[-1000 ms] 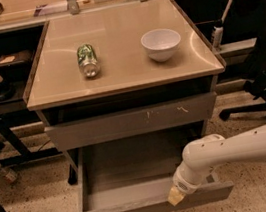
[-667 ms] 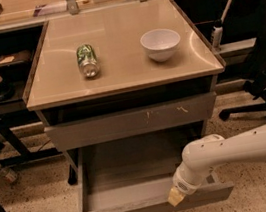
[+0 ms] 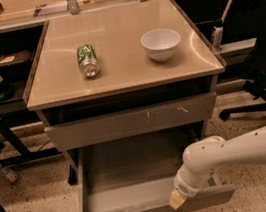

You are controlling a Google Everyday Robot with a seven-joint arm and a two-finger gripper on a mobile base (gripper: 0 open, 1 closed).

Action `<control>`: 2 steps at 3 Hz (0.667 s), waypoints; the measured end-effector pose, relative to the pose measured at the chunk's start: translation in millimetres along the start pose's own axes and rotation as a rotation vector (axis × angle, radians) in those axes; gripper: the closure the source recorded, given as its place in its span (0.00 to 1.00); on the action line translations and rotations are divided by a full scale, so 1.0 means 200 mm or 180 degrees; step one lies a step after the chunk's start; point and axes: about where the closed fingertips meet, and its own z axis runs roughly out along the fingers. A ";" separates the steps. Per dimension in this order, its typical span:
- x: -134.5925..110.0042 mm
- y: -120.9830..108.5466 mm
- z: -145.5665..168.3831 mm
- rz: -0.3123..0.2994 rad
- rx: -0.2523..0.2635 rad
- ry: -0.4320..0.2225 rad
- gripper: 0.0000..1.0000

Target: Open middle drawer

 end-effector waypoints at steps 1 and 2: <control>0.02 0.03 -0.02 0.0007 -0.0021 0.0008 1.00; 0.02 0.03 -0.03 0.0008 -0.0021 0.0008 1.00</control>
Offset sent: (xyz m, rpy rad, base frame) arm -0.1256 -0.0903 0.0254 0.0398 0.1029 -0.2753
